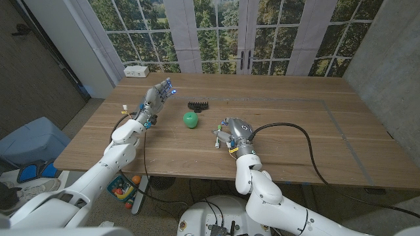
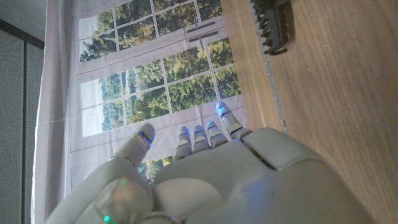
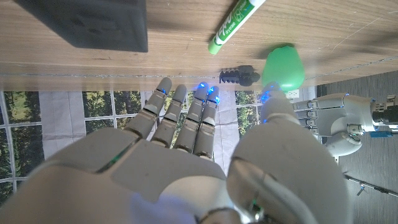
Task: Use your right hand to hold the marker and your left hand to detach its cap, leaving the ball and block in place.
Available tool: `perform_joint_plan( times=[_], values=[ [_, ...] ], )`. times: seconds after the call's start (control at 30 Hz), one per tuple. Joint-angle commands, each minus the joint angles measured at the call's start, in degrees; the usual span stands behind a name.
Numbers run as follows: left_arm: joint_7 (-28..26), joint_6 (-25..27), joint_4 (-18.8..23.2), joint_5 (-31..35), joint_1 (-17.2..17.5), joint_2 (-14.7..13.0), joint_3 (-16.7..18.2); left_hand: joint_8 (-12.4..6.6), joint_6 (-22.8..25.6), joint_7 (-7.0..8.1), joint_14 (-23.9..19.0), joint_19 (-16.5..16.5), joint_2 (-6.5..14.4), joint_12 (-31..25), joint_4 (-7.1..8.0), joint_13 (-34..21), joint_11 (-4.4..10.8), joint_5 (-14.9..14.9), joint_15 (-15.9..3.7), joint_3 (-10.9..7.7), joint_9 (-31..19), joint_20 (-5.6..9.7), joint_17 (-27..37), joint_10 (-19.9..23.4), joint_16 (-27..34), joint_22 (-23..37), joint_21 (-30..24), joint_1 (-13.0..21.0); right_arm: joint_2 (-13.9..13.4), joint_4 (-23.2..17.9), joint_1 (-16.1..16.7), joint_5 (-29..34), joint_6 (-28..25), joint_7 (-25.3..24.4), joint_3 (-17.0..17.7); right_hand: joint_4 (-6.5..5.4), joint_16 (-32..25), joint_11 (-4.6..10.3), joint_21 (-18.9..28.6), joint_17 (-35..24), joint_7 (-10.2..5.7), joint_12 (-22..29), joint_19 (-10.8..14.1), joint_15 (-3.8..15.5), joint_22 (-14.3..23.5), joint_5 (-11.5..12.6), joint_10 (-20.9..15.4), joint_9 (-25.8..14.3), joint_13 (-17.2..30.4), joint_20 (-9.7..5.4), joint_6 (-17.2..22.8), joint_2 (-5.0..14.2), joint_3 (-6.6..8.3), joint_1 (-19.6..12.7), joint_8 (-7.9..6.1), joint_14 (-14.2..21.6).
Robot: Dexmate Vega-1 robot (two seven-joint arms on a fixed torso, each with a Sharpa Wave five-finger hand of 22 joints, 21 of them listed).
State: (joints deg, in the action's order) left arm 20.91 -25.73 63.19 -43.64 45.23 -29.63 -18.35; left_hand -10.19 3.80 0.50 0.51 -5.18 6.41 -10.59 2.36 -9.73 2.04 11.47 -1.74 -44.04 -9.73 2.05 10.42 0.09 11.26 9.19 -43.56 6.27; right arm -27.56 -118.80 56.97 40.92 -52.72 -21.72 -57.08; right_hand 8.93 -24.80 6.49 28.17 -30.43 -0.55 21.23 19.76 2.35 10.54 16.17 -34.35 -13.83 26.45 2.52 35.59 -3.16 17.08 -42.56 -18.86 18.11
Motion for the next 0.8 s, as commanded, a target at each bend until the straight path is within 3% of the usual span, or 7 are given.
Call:
perform_joint_plan(
  times=[0.03,0.8],
  values=[
    [1.76,-0.66,-1.88,-0.70,-0.87,0.68,0.20,-0.12,0.42,0.20,-0.34,0.11,3.35,-0.23,-0.21,-0.20,0.14,0.33,-0.76,-0.14,-0.10,0.04,-0.05,0.22,-0.08,0.32,0.24,-0.57,0.86,2.18,-1.86,0.25,-1.25,1.37,-1.64,0.04,-0.30,0.37,-0.21,-0.21,-0.30,0.40,0.65,5.71,0.18,0.29,0.21,-0.14,0.53,0.13,-0.17,-0.24,-0.23,-1.21,-0.30,-0.24],
    [3.43,-1.90,-1.79,-1.72,-0.35,0.63,1.10,-0.16,0.62,0.21,-0.45,0.49,3.23,-0.23,-0.17,-0.19,0.18,0.35,-0.81,-0.21,-0.10,0.03,-0.08,0.27,-0.11,0.34,0.95,-0.84,1.64,6.31,-4.47,2.39,-4.77,2.59,-5.16,-0.49,-0.66,0.41,-0.35,-0.81,-0.51,0.62,0.99,5.87,0.18,0.48,0.65,-0.02,1.84,0.09,-0.01,0.44,-0.88,-1.96,-0.41,-0.47]
  ],
)
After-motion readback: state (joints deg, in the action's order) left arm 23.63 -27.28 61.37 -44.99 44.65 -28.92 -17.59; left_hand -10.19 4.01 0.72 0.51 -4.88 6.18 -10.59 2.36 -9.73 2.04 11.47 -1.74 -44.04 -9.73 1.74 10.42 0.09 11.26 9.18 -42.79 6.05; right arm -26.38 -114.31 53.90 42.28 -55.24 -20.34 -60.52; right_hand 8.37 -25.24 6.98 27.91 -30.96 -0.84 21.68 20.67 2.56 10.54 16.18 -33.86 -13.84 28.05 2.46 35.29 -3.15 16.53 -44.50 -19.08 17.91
